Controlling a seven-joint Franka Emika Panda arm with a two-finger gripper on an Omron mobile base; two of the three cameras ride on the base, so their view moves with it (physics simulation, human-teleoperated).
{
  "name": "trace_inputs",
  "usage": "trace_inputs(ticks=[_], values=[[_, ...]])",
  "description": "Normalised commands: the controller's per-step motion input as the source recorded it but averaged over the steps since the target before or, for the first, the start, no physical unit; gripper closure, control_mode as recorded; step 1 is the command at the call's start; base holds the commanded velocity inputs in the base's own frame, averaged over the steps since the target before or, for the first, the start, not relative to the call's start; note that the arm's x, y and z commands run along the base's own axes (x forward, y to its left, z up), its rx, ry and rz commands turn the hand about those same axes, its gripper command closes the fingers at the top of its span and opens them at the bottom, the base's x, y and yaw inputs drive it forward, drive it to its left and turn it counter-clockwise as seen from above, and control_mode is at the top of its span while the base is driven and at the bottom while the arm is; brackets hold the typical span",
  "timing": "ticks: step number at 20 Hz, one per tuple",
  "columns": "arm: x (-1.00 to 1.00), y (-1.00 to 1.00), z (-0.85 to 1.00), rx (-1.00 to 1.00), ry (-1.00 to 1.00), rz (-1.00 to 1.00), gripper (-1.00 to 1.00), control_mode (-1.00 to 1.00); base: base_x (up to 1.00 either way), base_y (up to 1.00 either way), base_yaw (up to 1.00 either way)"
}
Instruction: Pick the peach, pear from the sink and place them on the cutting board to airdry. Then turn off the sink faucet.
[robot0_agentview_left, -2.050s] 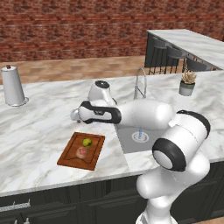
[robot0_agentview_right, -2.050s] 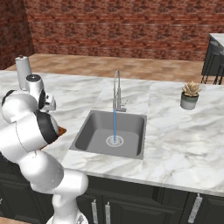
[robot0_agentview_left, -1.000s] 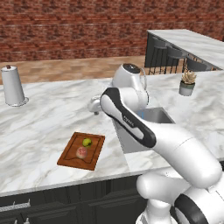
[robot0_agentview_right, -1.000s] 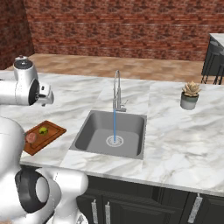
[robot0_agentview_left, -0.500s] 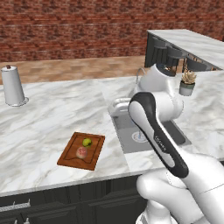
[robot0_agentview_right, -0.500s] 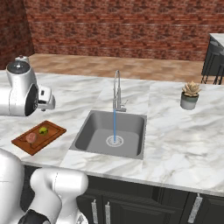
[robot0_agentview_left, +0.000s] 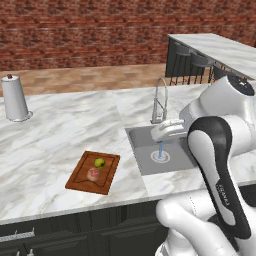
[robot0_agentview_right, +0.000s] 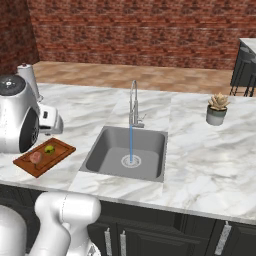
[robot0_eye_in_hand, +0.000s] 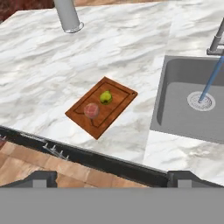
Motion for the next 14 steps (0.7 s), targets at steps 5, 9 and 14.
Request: trace_inputs(ticks=[5, 9, 14], values=[[-0.68, -0.22, 0.03, 0.00, -0.04, 0.00, -1.00, -1.00, 0.00, 0.00, 0.00], [-0.14, 0.00, -0.01, 0.00, -0.02, 0.00, -1.00, -1.00, 0.00, 0.00, 0.00], [-0.05, -0.02, 0.00, 0.00, 0.00, 0.00, -1.00, -1.00, 0.00, 0.00, 0.00]])
